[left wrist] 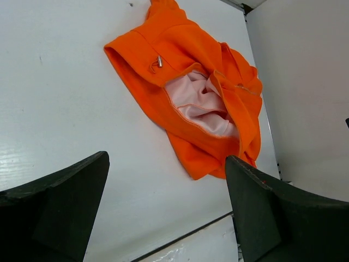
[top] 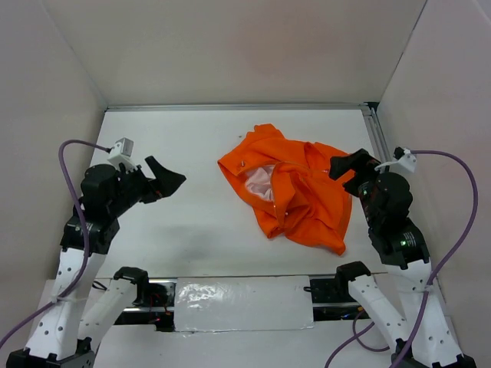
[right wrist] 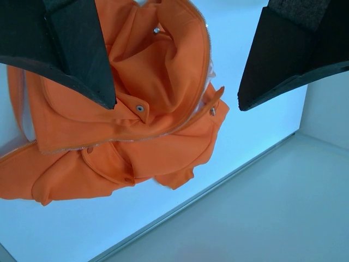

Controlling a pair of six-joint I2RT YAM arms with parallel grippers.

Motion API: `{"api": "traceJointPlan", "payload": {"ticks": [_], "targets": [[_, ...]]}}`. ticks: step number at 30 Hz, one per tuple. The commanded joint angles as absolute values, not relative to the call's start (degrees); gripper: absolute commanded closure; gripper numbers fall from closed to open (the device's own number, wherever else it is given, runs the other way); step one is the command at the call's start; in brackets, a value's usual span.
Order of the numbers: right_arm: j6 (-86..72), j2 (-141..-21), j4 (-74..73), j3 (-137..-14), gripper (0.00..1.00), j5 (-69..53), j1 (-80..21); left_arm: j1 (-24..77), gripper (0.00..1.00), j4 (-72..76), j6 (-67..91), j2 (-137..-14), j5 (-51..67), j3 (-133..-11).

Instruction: Zip up the jacket

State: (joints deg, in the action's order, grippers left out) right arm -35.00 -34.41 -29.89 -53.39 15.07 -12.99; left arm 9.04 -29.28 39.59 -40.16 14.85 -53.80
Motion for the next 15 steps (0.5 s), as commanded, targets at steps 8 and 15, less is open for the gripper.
{"api": "traceJointPlan", "payload": {"ticks": [8, 15], "targets": [[-36.5, -38.0, -36.4, -54.9, 0.00, 16.0, -13.4, 9.1, 0.01, -25.1, 36.3, -52.2, 24.4, -57.7], [-42.1, -49.5, -41.4, -54.1, 0.00, 18.2, -11.0, 9.4, 0.01, -19.2, 32.4, -73.8, 29.3, -65.9]]}}
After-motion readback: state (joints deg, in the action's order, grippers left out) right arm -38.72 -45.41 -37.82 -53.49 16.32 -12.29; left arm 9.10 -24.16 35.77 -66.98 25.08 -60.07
